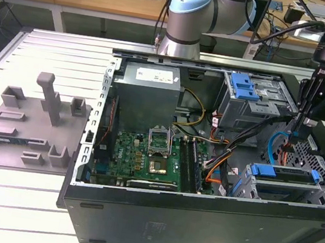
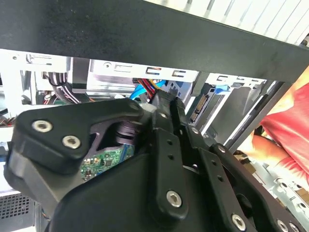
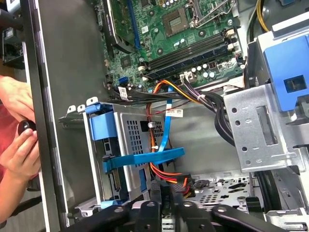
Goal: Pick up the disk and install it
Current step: 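Insert the first disk wire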
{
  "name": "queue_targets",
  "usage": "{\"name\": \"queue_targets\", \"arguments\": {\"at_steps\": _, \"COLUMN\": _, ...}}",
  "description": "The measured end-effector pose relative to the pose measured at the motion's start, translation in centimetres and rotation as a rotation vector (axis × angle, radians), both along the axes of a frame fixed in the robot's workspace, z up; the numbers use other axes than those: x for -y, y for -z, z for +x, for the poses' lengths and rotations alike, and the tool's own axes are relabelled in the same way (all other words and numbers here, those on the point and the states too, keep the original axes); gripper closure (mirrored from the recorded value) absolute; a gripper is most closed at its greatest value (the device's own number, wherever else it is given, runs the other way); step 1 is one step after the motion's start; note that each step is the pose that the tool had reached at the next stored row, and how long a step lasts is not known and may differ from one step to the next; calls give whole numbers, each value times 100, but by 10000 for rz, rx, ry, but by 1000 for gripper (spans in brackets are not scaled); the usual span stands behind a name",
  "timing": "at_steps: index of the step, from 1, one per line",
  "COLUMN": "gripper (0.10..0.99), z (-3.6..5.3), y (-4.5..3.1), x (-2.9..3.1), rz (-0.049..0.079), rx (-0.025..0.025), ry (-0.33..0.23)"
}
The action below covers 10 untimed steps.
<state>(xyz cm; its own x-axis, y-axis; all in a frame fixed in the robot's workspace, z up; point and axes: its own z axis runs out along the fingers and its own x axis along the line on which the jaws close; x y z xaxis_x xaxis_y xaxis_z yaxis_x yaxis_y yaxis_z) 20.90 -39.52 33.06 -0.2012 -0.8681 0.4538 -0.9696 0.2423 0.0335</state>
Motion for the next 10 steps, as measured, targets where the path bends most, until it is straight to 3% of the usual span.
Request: {"name": "queue_targets", "arguments": {"at_steps": 10, "gripper": 918, "z": -2, "y": 8, "x": 0, "rz": -8, "rx": 0, "ry": 0}}
